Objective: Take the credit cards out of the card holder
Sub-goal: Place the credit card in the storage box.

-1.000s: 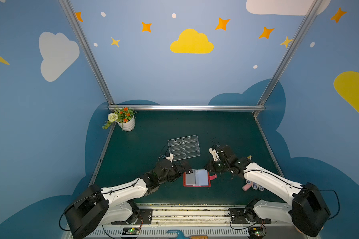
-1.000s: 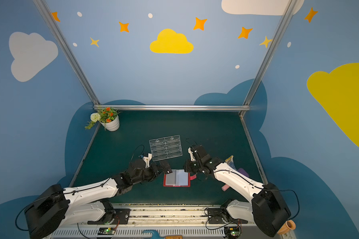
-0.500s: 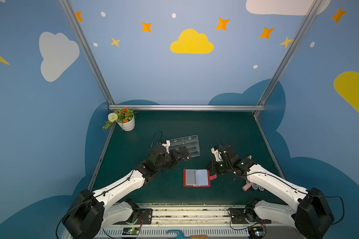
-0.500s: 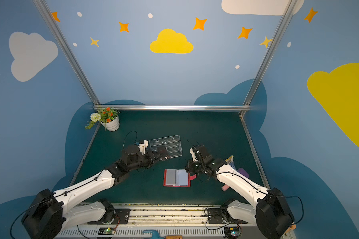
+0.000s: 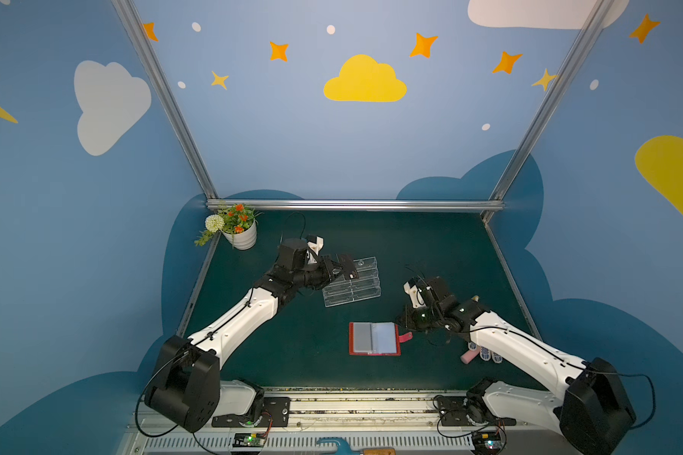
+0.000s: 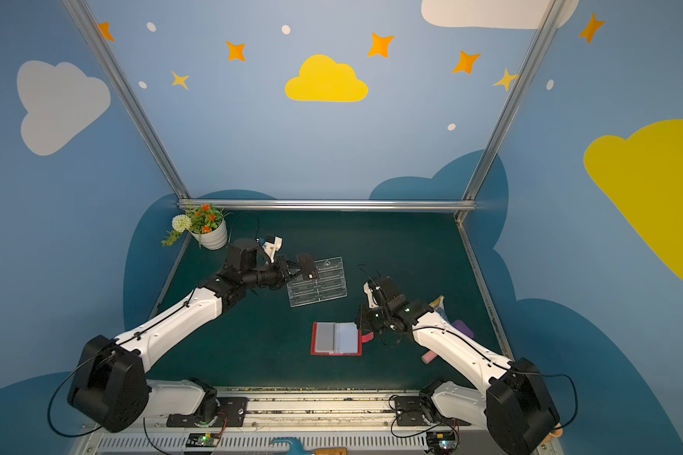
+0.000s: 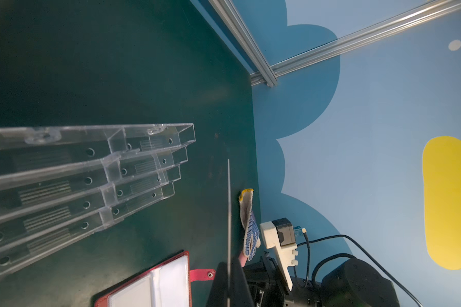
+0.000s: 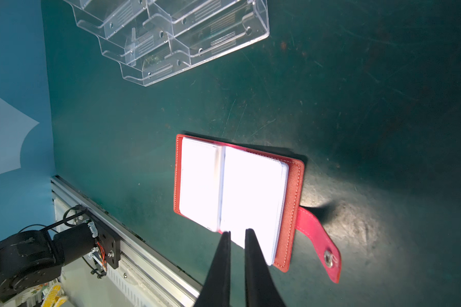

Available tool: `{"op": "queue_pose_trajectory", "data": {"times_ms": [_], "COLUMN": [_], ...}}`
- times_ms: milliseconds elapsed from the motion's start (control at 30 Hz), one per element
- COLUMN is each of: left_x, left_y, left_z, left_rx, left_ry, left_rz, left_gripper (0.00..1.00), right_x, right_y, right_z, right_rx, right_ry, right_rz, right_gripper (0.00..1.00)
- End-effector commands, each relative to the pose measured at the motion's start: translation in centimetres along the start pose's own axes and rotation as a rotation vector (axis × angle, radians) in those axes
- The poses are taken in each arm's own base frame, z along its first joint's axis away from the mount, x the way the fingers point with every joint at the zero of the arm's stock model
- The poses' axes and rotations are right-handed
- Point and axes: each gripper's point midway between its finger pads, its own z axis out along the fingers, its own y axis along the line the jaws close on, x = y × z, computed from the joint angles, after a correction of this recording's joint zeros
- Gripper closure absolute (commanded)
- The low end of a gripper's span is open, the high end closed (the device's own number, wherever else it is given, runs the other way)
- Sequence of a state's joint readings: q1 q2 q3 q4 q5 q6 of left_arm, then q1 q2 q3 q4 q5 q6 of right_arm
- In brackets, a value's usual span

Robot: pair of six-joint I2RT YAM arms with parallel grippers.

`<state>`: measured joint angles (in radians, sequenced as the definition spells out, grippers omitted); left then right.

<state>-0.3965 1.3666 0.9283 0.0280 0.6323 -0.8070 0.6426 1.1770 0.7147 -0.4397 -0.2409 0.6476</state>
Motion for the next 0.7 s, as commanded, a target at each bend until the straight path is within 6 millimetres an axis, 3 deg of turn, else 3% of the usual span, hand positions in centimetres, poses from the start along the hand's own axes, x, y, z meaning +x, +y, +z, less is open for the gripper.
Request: {"op": "queue_pose_trajectory", "data": {"times_ms": [0, 267, 667], "left_x": [0.2, -0.8, -1.6], "left_y": [-1.2, -0.6, -1.6], "left_z": [-0.2, -0.1, 1.3], "left_rx": [0.052, 0.002, -0.008], "left_ry": [0.064, 0.085, 0.2], "left_rz": [0.088, 0.156, 0.261], "left_gripper": [0.96, 0.96, 0.96], "right_x": [-0.5, -0.8, -1.0], "right_y": [0.2, 0.7, 1.1], "right_z": [-0.2, 0.0, 1.1], "right_rx": [0.006, -0.014, -0.045], "right_ry": [0.006, 0.025, 0.059], "right_rz": [-0.015, -0.035, -0.046], "right_gripper": [0.9, 0.9, 0.91]}}
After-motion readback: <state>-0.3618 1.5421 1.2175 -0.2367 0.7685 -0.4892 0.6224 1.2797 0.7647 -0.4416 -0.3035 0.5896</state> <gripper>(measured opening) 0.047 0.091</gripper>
